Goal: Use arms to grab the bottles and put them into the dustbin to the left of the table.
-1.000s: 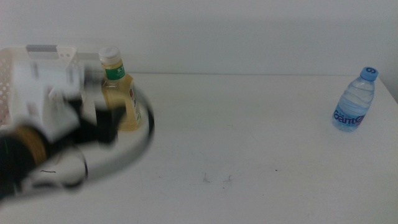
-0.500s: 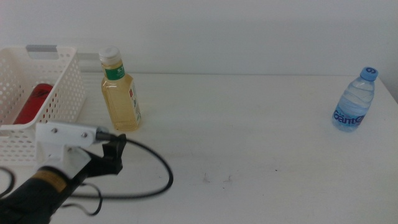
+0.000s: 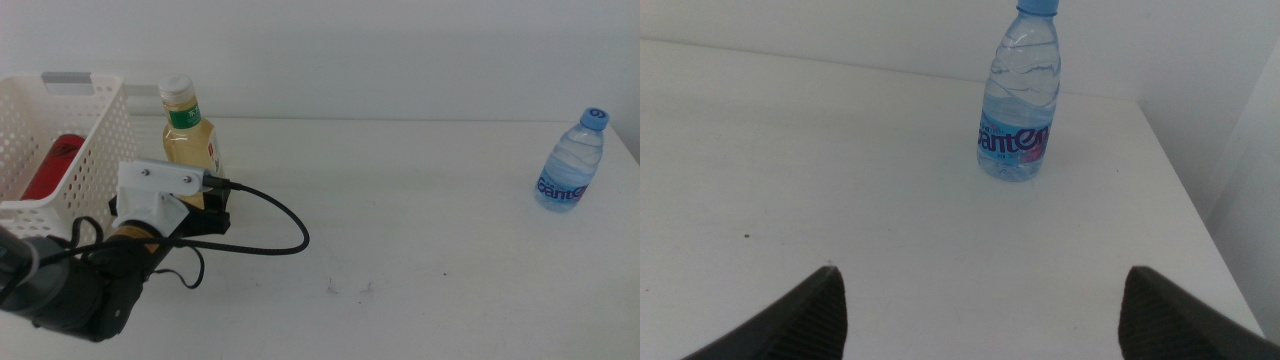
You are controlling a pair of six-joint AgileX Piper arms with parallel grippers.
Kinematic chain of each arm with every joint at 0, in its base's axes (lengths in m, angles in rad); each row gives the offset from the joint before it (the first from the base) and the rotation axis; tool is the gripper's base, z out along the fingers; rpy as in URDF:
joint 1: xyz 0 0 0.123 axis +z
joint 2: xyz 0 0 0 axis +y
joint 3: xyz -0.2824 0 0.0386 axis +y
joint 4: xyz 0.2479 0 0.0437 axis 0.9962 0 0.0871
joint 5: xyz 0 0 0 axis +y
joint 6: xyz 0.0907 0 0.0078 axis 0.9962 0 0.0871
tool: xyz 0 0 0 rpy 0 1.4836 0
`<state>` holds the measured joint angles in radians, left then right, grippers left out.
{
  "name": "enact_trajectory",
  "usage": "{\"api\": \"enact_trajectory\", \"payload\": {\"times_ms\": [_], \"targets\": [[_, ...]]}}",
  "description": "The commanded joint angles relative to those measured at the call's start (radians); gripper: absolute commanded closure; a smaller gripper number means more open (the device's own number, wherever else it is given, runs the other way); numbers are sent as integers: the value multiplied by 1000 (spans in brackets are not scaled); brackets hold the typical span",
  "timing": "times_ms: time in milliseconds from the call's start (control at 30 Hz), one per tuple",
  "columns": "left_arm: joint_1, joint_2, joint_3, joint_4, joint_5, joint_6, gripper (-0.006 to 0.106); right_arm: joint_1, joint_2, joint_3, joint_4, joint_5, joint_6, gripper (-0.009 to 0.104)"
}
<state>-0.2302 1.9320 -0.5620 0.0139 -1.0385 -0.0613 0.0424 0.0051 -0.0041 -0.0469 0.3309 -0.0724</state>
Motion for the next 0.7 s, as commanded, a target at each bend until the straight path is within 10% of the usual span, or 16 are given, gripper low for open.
{"api": "enact_trajectory", "payload": {"times_ms": [0,667], "targets": [[2,17,-28,-14,-27,32,7,-4,-5,4,-3,-16,-2,8],[13,45,-47,-56,-59,28,7,-4,-5,4,-3,-16,-2,8]]}}
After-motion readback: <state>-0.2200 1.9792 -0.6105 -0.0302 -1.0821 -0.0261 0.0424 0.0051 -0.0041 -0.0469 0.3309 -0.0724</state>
